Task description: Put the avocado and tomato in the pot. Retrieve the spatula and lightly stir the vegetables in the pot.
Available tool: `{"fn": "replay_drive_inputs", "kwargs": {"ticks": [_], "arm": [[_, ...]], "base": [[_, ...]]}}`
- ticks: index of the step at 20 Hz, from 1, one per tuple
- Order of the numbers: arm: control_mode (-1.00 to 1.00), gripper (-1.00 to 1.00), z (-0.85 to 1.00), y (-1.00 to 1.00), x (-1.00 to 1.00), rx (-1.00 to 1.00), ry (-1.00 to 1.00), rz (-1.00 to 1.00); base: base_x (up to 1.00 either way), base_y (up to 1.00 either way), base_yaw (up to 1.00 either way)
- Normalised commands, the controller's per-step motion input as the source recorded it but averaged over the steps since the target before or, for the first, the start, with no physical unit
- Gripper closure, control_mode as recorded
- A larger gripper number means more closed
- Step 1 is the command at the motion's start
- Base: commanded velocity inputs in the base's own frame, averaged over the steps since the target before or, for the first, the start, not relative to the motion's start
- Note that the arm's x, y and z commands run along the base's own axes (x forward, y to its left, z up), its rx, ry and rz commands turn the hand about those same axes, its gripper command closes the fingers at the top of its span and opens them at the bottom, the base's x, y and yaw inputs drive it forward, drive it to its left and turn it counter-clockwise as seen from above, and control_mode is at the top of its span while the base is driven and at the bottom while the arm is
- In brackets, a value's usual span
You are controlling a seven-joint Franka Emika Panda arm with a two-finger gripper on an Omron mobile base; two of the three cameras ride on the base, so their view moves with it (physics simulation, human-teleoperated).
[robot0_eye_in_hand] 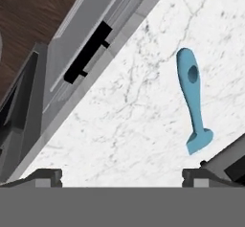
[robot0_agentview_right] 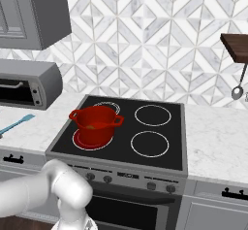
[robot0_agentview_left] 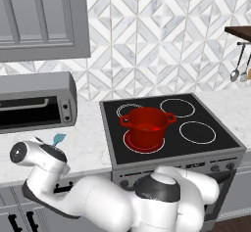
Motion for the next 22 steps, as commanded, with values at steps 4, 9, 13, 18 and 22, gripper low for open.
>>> {"fn": "replay_drive_inputs", "kwargs": {"ticks": [4, 9, 13, 18, 22], "arm": [[-1.00, -1.00, -0.09, 0.38, 0.22, 0.00, 0.09, 0.00], [-1.00, -1.00, -0.13, 0.27, 0.04, -0.01, 0.09, 0.00], [-1.00, -1.00, -0.30, 0.17, 0.01, -0.06, 0.07, 0.00], [-1.00, -1.00, -0.38, 0.15, 0.15, -0.11, 0.03, 0.00], [-1.00, -1.00, -0.22, 0.24, 0.36, -0.06, 0.01, 0.00]], "base": [[0.00, 0.00, 0.00], [0.00, 0.00, 0.00], [0.00, 0.00, 0.00], [0.00, 0.00, 0.00], [0.00, 0.00, 0.00]]}}
